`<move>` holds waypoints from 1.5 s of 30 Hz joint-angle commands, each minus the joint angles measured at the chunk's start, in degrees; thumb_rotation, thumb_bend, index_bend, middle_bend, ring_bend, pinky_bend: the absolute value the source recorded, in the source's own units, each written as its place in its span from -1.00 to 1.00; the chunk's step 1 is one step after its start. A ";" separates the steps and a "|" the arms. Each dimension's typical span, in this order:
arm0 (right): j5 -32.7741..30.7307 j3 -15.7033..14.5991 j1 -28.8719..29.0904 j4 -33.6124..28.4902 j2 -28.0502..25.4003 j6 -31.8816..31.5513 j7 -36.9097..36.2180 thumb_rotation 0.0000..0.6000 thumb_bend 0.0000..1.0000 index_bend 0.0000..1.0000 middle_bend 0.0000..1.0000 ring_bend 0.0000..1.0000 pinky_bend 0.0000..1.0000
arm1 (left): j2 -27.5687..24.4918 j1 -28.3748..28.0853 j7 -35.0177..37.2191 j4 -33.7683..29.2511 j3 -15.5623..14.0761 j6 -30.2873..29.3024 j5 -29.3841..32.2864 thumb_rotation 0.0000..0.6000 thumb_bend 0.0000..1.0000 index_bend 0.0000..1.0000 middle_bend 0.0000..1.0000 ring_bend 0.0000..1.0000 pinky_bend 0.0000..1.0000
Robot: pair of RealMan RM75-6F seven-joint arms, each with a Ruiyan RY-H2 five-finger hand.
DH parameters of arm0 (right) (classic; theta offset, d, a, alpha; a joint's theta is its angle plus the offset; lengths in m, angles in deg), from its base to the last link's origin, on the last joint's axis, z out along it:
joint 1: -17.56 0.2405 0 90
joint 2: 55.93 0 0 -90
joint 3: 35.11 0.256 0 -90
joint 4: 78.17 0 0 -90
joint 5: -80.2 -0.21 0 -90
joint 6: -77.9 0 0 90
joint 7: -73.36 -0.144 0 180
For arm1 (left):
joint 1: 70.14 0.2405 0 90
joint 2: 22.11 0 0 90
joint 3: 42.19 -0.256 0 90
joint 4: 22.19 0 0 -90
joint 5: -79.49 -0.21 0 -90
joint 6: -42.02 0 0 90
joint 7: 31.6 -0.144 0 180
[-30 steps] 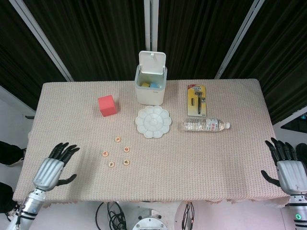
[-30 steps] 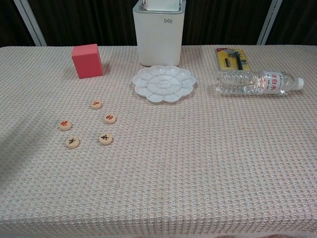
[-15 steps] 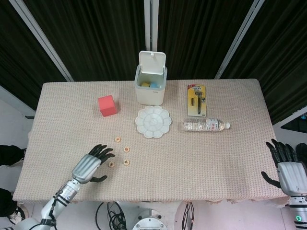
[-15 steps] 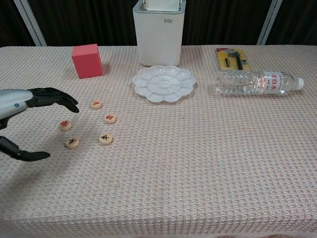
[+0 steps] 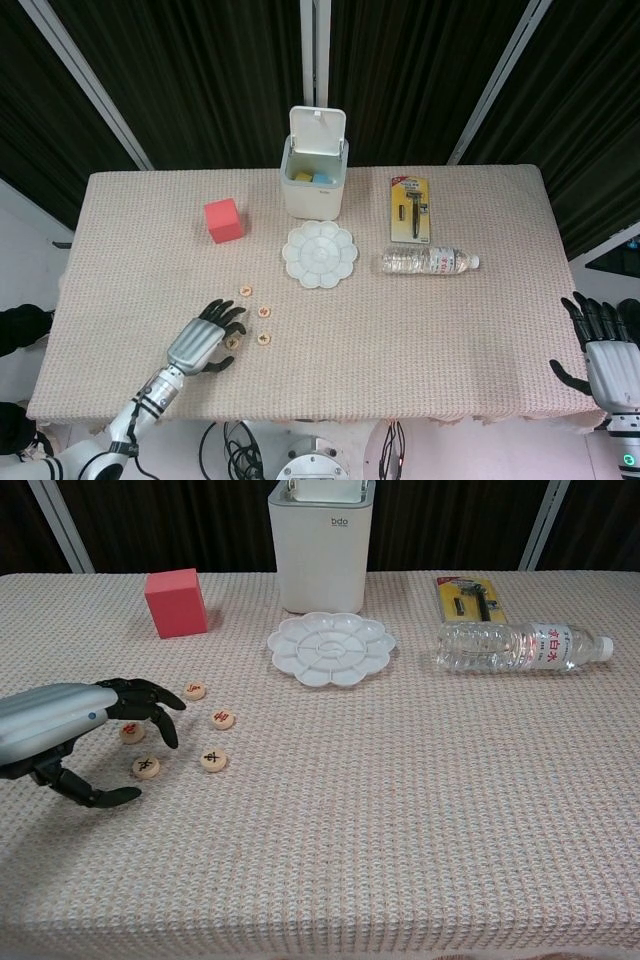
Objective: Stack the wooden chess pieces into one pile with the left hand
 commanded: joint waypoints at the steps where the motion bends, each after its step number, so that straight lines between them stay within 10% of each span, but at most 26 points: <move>1: -0.02 0.03 -0.03 0.07 0.01 -0.03 -0.02 1.00 -0.71 -1.00 -1.00 -1.00 -1.00 | 0.14 -0.09 -1.10 0.36 -0.40 0.25 0.62 1.00 -0.35 -0.29 -0.79 -1.00 -1.00; 45: -0.92 0.09 -0.10 0.07 0.04 1.20 -0.66 1.00 -0.72 -1.00 -1.00 -1.00 -1.00 | -1.38 -3.10 0.25 2.98 2.27 0.24 5.83 1.00 -0.30 -0.05 -0.74 -1.00 -1.00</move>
